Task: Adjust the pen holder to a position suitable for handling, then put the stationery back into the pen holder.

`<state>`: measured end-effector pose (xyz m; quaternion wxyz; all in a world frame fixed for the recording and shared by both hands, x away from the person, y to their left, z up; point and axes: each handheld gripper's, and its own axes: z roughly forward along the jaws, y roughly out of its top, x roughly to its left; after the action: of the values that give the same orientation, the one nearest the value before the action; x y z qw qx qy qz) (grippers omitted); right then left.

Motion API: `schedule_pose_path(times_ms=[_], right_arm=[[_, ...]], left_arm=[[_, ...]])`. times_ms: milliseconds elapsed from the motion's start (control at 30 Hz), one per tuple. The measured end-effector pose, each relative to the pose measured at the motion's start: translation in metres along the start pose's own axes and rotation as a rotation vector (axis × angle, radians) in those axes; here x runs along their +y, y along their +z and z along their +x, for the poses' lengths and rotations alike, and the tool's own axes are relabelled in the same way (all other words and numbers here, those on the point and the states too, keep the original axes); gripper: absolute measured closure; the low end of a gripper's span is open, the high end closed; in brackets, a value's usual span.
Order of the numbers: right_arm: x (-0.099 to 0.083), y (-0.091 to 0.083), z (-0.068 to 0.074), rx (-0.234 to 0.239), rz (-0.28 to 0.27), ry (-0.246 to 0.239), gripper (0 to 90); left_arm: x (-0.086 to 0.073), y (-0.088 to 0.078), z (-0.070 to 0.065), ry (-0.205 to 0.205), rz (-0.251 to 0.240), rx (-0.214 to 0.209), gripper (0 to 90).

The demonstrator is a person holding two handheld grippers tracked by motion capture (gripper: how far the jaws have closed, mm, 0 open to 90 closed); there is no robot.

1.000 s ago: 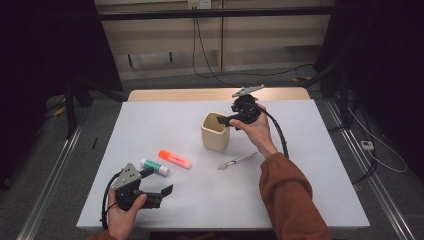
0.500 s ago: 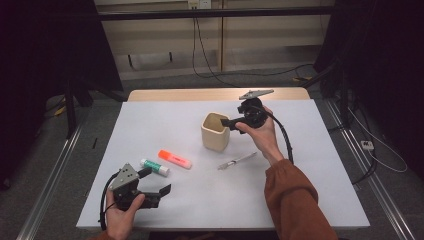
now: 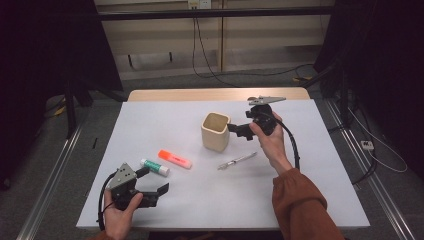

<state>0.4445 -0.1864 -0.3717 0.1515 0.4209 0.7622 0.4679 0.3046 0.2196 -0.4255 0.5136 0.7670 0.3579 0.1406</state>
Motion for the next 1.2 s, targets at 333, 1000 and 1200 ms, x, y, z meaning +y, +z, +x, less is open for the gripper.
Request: schedule_pose_path(times_ms=[333, 1000, 1200], right_arm=[[-0.021, -0.017, 0.003, -0.058, -0.037, -0.017, 6.9], [-0.057, -0.04, -0.002, -0.09, -0.013, -0.003, 5.5], [-0.065, -0.038, -0.009, -0.101, 0.051, -0.027, 5.9]], left_arm=[[-0.001, -0.001, 0.002, -0.006, 0.003, 0.001, 6.5], [0.0, -0.001, -0.001, 0.001, -0.002, 0.001, 6.6], [-0.002, 0.0, 0.003, -0.015, 0.006, -0.003, 6.6]])
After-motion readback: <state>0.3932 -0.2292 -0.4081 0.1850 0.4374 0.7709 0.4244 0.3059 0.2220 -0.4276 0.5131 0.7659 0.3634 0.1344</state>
